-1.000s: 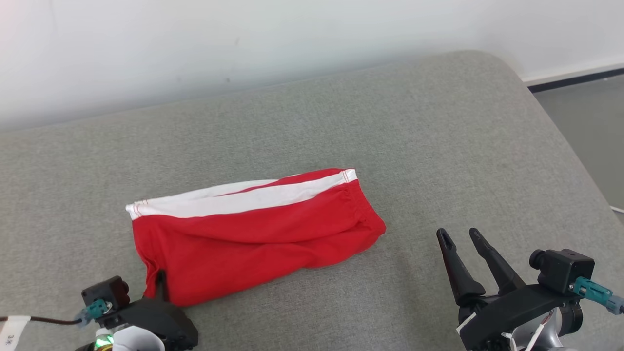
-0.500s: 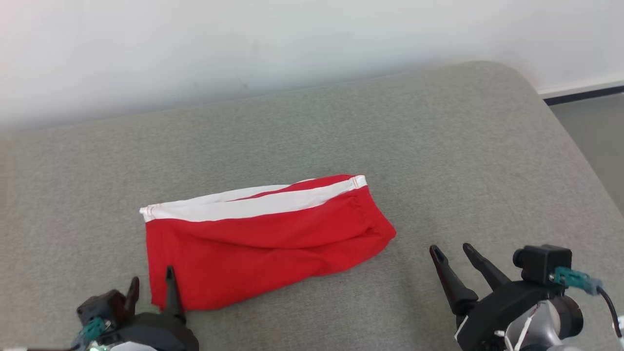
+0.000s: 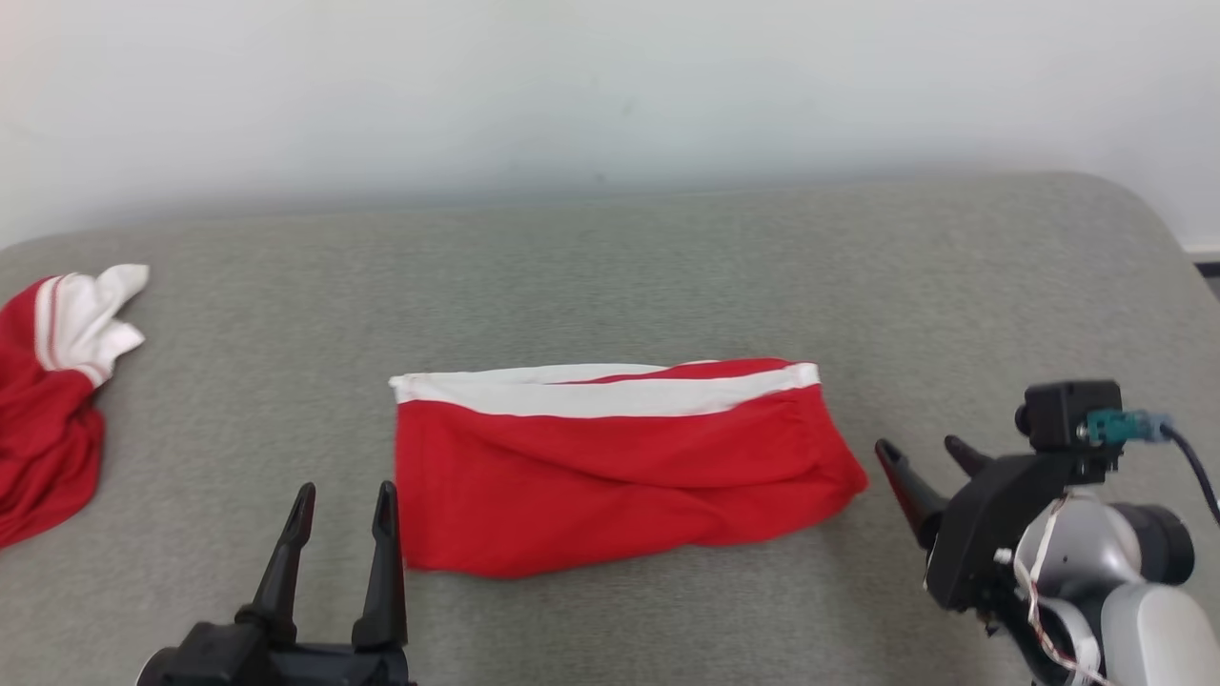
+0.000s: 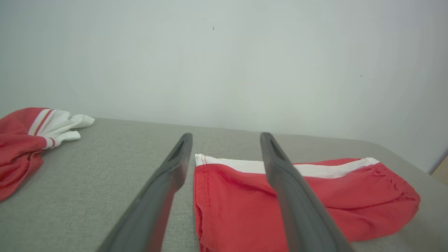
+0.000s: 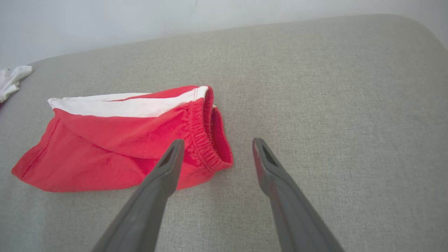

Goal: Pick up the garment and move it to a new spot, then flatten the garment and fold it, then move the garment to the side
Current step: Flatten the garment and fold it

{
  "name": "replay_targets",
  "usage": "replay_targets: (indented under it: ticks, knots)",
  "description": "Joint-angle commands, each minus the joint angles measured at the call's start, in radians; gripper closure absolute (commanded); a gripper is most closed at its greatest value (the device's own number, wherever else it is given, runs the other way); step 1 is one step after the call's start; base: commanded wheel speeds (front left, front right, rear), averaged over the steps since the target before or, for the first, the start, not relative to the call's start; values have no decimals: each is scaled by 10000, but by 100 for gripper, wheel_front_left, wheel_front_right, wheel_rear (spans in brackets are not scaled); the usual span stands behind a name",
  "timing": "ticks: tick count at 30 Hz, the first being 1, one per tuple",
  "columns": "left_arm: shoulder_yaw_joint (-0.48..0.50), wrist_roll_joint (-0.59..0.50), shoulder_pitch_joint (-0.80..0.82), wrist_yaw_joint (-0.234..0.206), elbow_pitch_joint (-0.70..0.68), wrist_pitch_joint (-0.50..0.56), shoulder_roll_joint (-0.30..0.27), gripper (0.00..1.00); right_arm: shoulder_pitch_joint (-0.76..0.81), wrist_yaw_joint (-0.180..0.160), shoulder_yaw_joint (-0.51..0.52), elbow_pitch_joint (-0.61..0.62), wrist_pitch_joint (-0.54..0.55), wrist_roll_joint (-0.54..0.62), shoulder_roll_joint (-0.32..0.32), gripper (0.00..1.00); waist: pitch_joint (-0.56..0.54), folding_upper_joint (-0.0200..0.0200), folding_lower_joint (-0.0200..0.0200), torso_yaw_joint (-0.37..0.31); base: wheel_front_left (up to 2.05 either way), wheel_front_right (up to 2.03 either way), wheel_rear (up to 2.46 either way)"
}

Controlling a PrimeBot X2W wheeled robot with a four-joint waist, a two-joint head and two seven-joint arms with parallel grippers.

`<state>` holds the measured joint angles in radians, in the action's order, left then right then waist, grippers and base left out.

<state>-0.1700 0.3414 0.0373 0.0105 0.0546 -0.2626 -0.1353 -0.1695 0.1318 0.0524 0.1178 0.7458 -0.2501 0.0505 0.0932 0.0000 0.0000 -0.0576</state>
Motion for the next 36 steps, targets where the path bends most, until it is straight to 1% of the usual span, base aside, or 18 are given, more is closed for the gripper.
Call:
replay_targets:
  ticks: [1, 4, 9, 11, 15, 21, 27, 36]
  knots:
    - [60, -221, -270, 101, -260, -26, -22, 0, -238, -24, 86, -125, 182, 136, -4, 0, -113, 0, 0, 550, 0, 0, 0]
    - [185, -429, -483, 316, -592, -30, -14, 0, -667, -24, 417, -547, 548, 464, -1, 0, -16, 0, 0, 905, 0, 0, 0]
    - [313, -573, -686, 520, -732, -32, 146, 0, -1283, -24, 1009, -1416, 1176, 1085, -1, 0, 221, 0, 0, 1422, 0, 0, 0]
    - [348, -632, -718, 627, -646, -33, 232, 0, -1605, -24, 1278, -1859, 1338, 1267, -6, 0, 380, 0, 0, 1670, 0, 0, 0]
    - [332, -708, -567, 745, -536, -33, 352, 0, -1917, -24, 1517, -2216, 1409, 1428, -1, 0, 554, 0, 0, 1932, 0, 0, 0]
    - [314, -789, -464, 856, -437, -34, 497, 0, -2003, -24, 1835, -2531, 1648, 1657, 0, 0, 690, 0, 0, 2136, 0, 0, 0]
    - [317, -855, -408, 944, -388, -34, 545, 0, -2008, -24, 2065, -2774, 1755, 1780, -2, 0, 788, 0, 0, 2200, 0, 0, 0]
    - [294, -927, -293, 1059, -287, -35, 596, 0, -2311, -24, 2287, -3573, 1839, 1523, -6, 0, 1005, 0, 0, 2371, 0, 0, 0]
